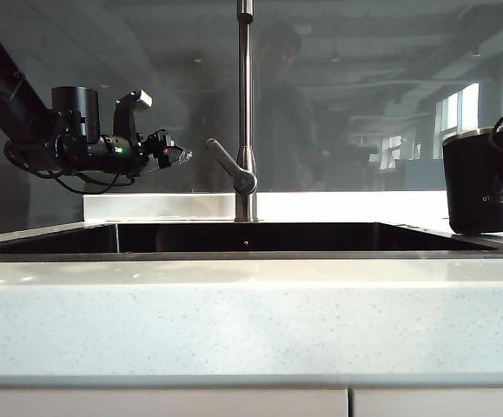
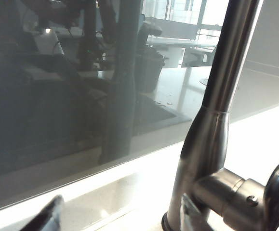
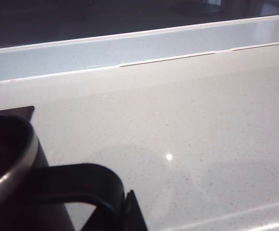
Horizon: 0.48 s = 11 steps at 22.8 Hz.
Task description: Pick up the mug next to the sink, go to the faucet to get some water, pour the water into the sink, and finally put the mug back to its place.
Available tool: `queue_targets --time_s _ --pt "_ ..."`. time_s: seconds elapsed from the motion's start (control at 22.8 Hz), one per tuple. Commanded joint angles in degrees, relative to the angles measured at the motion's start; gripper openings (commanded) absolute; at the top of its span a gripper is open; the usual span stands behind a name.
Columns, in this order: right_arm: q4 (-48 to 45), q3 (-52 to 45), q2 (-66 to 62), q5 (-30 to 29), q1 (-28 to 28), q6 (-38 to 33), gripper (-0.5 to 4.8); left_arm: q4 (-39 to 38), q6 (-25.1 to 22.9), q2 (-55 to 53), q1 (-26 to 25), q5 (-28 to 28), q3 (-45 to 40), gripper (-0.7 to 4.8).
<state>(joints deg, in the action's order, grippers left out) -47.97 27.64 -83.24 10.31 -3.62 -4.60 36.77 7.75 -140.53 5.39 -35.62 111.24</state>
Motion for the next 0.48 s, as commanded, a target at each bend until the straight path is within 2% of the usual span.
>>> queue_targets --time_s 0.04,0.13,0.31,0.48 --pt "-1.5 0.3 0.3 0.1 0.0 -0.3 0.00 0.5 0.2 0.5 0.0 -0.2 0.1 3.05" --pt "-1.4 0.3 0.3 0.1 0.0 -0.3 0.00 0.5 0.2 0.5 0.0 -0.2 0.1 3.05" --pt "0.5 0.3 0.4 0.1 0.0 -0.3 0.46 0.5 0.2 0.5 0.0 -0.2 0.1 3.05" --pt "2.4 0.3 0.4 0.1 0.0 -0.3 0.46 0.5 0.2 0.5 0.0 -0.2 0.1 3.05"
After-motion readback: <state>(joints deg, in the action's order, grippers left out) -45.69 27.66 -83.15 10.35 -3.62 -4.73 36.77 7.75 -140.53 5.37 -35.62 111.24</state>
